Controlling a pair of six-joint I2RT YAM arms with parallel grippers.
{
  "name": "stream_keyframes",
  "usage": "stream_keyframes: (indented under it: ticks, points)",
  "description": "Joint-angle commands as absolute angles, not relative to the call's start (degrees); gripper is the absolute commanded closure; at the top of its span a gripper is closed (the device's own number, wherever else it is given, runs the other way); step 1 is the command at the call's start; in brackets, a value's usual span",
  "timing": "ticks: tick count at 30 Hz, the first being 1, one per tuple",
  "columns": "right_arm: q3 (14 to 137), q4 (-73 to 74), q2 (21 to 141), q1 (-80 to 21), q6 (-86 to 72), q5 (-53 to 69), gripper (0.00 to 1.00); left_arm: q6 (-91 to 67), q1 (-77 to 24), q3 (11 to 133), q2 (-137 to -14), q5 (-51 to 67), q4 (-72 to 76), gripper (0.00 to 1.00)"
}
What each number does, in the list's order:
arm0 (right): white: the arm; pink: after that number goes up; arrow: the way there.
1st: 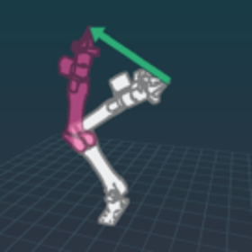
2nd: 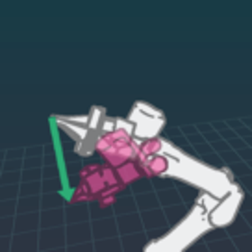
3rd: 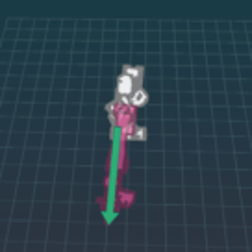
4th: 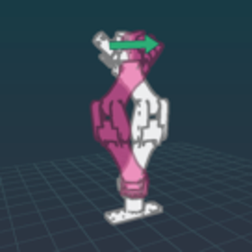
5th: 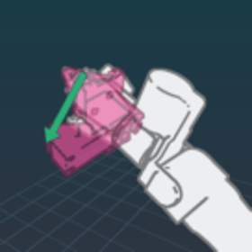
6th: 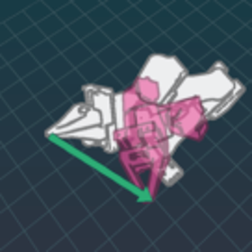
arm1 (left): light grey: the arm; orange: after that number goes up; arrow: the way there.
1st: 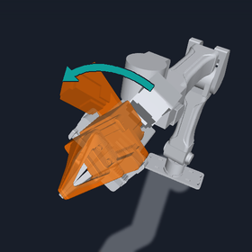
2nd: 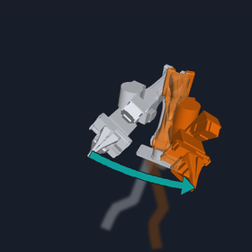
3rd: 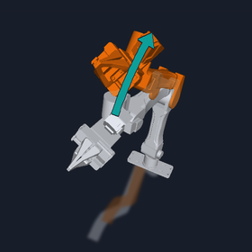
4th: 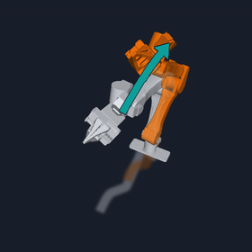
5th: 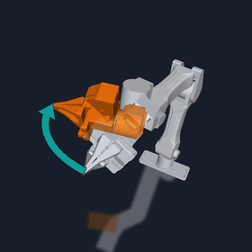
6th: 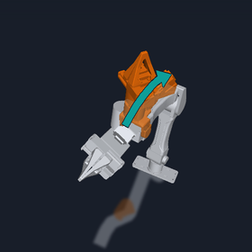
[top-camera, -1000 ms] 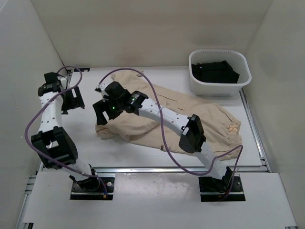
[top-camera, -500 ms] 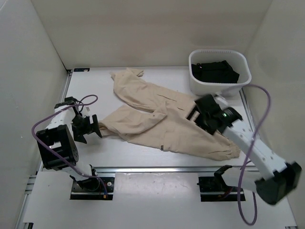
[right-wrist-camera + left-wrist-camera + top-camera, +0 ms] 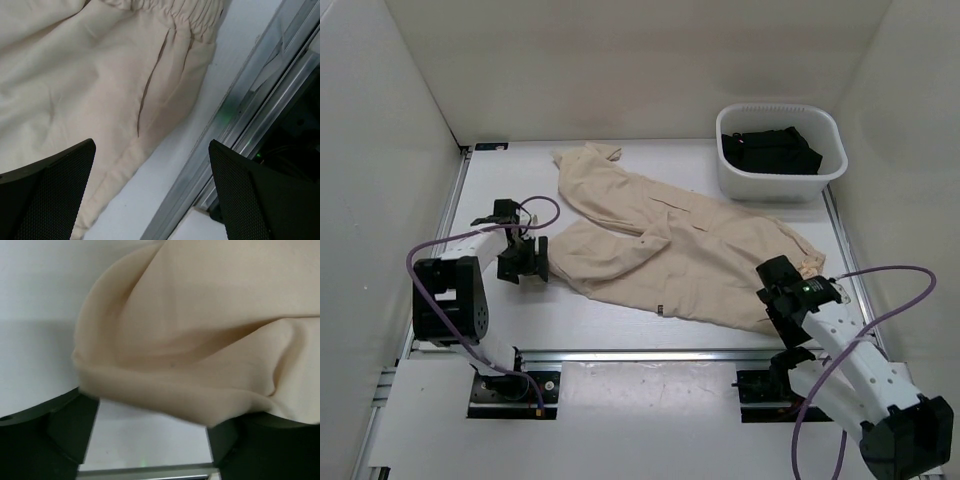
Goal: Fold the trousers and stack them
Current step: Flatten the trousers out
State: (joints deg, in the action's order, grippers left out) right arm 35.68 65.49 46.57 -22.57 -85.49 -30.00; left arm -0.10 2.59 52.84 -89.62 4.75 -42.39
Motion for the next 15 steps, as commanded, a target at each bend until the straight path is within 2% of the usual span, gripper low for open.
stream_keyframes:
  ticks: [1,3,4,6,8,11,12,15]
  points:
    - [33.14,63.82,50.35,-20.93,-88.69,-36.20,0.02,0.00,0.70,54.76,-92.28,2.64,-37.89,0.15]
    - [31.91,60.84,54.65,-17.69,-85.53,-36.21,0.02,0.00,0.70,54.76,-94.04,2.64,-37.88,0.34]
    - [31.21,57.17,56.32,-16.10,-83.95,-34.47,0.02,0.00,0.70,54.76,-94.04,2.64,-37.88,0.50]
    - [29.36,53.81,61.86,-10.85,-79.82,-29.13,0.02,0.00,0.70,54.76,-94.83,2.64,-37.88,0.76]
    - [28.83,49.49,66.50,-8.27,-77.09,-26.73,0.05,0.00,1.93,55.81,-93.78,2.03,-37.88,0.81]
    - [28.30,48.16,69.26,-5.81,-74.01,-27.50,0.28,0.00,6.40,58.26,-90.36,-1.31,-37.27,0.83]
    - [28.91,47.55,69.95,-5.28,-72.61,-28.03,0.52,0.00,7.90,59.14,-88.00,-2.28,-37.27,0.84]
    - [31.19,48.24,69.96,-5.27,-69.80,-29.44,0.92,0.00,14.57,62.22,-83.77,-6.41,-33.85,0.84]
